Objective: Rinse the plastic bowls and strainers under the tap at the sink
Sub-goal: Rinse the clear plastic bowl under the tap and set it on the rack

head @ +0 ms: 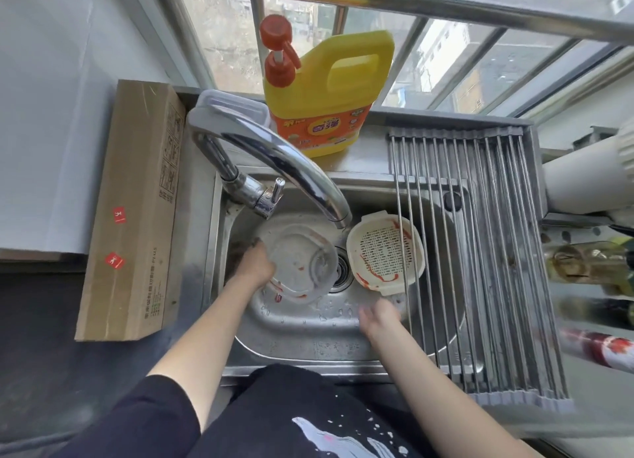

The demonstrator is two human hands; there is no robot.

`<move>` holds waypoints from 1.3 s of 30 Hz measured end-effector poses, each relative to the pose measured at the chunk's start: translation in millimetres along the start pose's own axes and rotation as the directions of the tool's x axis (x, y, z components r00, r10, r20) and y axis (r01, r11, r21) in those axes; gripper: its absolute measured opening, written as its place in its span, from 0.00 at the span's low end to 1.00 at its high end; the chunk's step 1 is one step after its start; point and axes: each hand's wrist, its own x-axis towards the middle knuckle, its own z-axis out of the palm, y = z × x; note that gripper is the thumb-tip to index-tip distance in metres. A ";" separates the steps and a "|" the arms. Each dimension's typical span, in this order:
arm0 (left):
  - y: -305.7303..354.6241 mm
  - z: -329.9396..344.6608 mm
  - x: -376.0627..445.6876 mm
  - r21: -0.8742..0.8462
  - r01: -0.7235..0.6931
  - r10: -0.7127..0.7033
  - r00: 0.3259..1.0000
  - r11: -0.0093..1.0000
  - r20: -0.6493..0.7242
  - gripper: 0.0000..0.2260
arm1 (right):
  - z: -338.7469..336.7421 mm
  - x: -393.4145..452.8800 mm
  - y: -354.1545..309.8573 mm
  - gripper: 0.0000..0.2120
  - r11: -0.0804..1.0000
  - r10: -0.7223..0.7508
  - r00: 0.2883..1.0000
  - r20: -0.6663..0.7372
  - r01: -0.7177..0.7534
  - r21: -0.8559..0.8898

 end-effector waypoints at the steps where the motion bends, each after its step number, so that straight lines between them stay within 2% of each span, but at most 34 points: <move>1: 6.2 -3.1 -4.5 -0.001 0.000 0.000 1.000 1.000 0.011 0.25 | 1.7 4.0 3.1 0.19 0.994 0.078 0.995 0.068 -0.083 0.075; 2: 9.8 -4.5 -5.8 -0.007 -0.003 0.003 1.000 1.000 0.016 0.24 | 1.9 0.8 4.1 0.20 0.997 0.050 0.993 0.108 -0.043 -0.067; 3: 12.6 -4.9 -6.3 -0.017 -0.003 0.004 1.000 1.000 0.014 0.22 | 4.3 -3.6 4.5 0.22 0.995 0.079 0.990 0.118 -0.071 -0.072; 4: 13.4 -4.1 -4.8 -0.020 -0.007 0.008 1.000 1.000 0.007 0.20 | 2.2 -0.1 8.1 0.21 0.999 0.033 0.983 0.181 -0.028 -0.029; 6: 15.4 -3.1 -3.4 -0.004 -0.019 0.019 1.000 1.000 -0.018 0.16 | 3.1 -10.5 -0.8 0.19 0.995 0.093 0.975 0.203 -0.097 0.006; 8: 18.7 -2.9 -5.6 0.009 -0.045 0.045 0.998 0.999 -0.044 0.14 | 2.3 -22.8 -13.8 0.19 0.998 0.057 0.968 0.244 -0.055 -0.014; 11: 23.2 -3.9 -18.8 -0.004 -0.071 0.071 0.996 0.997 -0.057 0.13 | 5.5 -47.0 -48.8 0.16 0.994 -0.095 0.947 0.307 0.075 0.078; 13: 23.4 -5.7 -32.7 -0.044 -0.082 0.078 0.994 0.996 -0.079 0.09 | 5.3 -64.2 -78.0 0.13 0.952 -0.305 0.897 0.322 0.298 0.070; 15: 21.2 -9.2 -49.2 -0.121 -0.073 0.058 0.991 0.990 -0.119 0.02 | 6.2 -84.8 -111.0 0.10 0.836 -0.514 0.768 0.381 0.549 0.022; 17: 20.4 -13.5 -64.8 -0.180 -0.049 0.023 0.990 0.982 -0.143 0.07 | 12.3 -106.8 -142.1 0.09 0.642 -0.647 0.562 0.516 0.766 -0.029; 19: 23.2 -20.7 -81.0 -0.257 -0.026 -0.002 0.994 0.966 -0.110 0.07 | 24.9 -126.5 -164.9 0.10 0.382 -0.650 0.318 0.690 0.922 -0.064; 21: 27.4 -28.3 -94.2 -0.360 -0.019 -0.007 0.997 0.933 -0.070 0.06 | 47.9 -139.7 -179.3 0.12 0.106 -0.551 0.136 0.823 0.990 -0.093; 23: 29.4 -33.8 -110.3 -0.435 -0.027 -0.012 0.996 0.900 -0.087 0.06 | 75.2 -140.0 -179.9 0.13 -0.059 -0.421 0.019 0.907 0.997 -0.049; 24: 29.9 -36.6 -117.2 -0.461 -0.039 -0.009 0.995 0.886 -0.102 0.06 | 86.5 -136.5 -179.2 0.12 -0.106 -0.394 0.015 0.919 0.992 -0.062; 26: 35.6 -40.4 -123.7 -0.480 -0.049 0.001 0.995 0.876 -0.100 0.06 | 99.6 -121.8 -183.0 0.09 -0.106 -0.406 0.084 0.910 0.985 -0.138; 29: 41.3 -50.4 -143.2 -0.484 -0.068 0.003 0.991 0.873 -0.134 0.08 | 78.9 -141.6 -192.7 0.03 -0.159 -0.526 0.030 0.850 0.978 -0.132; 32: 56.0 -72.1 -163.0 -0.521 -0.112 0.031 0.986 0.846 -0.163 0.07 | 54.5 -171.3 -226.2 0.12 -0.126 -0.723 -0.026 0.690 0.988 -0.094; 34: 74.3 -91.4 -177.0 -0.544 -0.130 0.060 0.988 0.829 -0.145 0.05 | 49.9 -193.6 -250.3 0.13 -0.217 -0.758 -0.115 0.642 0.973 -0.081; 36: 95.1 -111.7 -187.7 -0.591 -0.132 0.072 0.990 0.796 -0.123 0.05 | 60.2 -216.8 -271.6 0.15 -0.357 -0.728 -0.192 0.658 0.925 -0.126; 37: 103.9 -121.3 -190.7 -0.613 -0.138 0.085 0.990 0.778 -0.114 0.04 | 68.1 -228.7 -278.8 0.17 -0.447 -0.694 -0.216 0.687 0.877 -0.176; 39: 117.0 -137.9 -192.5 -0.658 -0.160 0.123 0.987 0.736 -0.102 0.05 | 87.3 -246.8 -288.3 0.18 -0.588 -0.622 -0.209 0.754 0.761 -0.274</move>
